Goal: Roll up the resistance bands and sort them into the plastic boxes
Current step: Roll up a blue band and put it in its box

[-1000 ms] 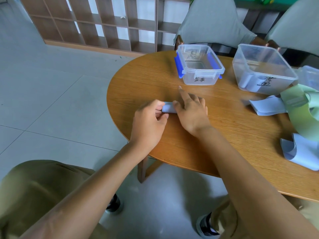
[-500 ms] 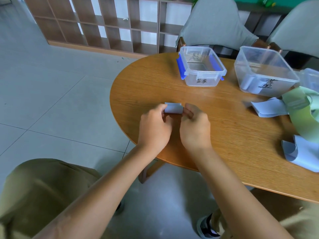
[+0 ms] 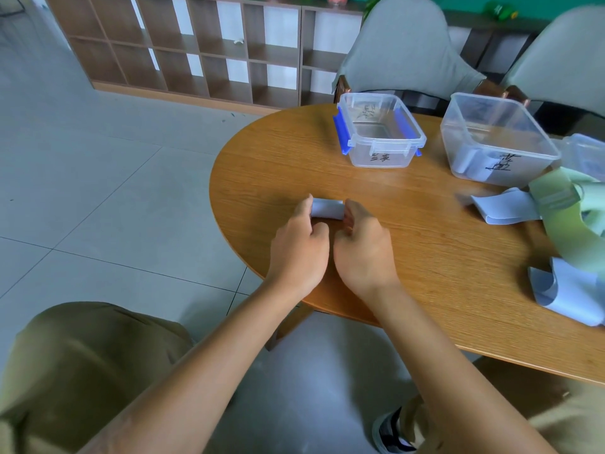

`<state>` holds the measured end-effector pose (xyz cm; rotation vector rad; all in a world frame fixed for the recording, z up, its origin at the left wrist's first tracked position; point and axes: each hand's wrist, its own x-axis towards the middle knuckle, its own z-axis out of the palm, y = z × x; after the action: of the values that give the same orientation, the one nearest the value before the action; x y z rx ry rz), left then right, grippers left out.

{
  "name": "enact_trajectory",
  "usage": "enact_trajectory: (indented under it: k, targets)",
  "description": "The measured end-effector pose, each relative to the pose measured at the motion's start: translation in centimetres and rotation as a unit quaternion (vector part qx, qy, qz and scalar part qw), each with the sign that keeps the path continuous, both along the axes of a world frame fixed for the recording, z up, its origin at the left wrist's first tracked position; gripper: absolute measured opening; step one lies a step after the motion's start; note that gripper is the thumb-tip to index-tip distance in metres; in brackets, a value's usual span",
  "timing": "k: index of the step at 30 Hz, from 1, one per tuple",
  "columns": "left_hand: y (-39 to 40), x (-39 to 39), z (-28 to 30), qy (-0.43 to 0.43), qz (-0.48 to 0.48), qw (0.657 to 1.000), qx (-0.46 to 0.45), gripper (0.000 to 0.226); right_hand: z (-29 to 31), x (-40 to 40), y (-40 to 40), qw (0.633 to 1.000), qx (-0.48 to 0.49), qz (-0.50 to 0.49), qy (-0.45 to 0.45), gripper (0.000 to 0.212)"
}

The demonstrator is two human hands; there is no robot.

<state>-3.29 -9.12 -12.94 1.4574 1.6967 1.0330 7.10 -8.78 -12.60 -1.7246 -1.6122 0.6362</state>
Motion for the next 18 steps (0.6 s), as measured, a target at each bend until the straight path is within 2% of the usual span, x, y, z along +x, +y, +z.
enact_trajectory:
  k: [3, 7, 12, 16, 18]
  targets:
    - [-0.1, -0.1, 0.0, 0.022, -0.012, 1.000, -0.001, 0.059, 0.0, 0.1, -0.1, 1.000, -0.003, 0.011, -0.008, 0.058]
    - [-0.1, -0.6, 0.0, 0.036, -0.019, 0.999, 0.012, 0.058, 0.0, 0.0, -0.4, 0.999, -0.006, 0.024, -0.035, 0.057]
    - [-0.1, -1.2, -0.3, 0.204, -0.079, 0.972, 0.087, 0.053, -0.9, 0.1, -0.1, 0.994, 0.052, 0.044, -0.087, 0.057]
    - [1.2, -1.8, -1.2, 0.261, -0.100, 0.952, 0.122, 0.055, -1.6, 0.5, 0.8, 0.981, 0.088, 0.071, -0.159, 0.058]
    - [2.0, -2.1, -1.4, 0.282, -0.092, 0.946, 0.131, 0.054, -1.6, 1.1, 1.5, 0.979, 0.092, 0.078, -0.164, 0.061]
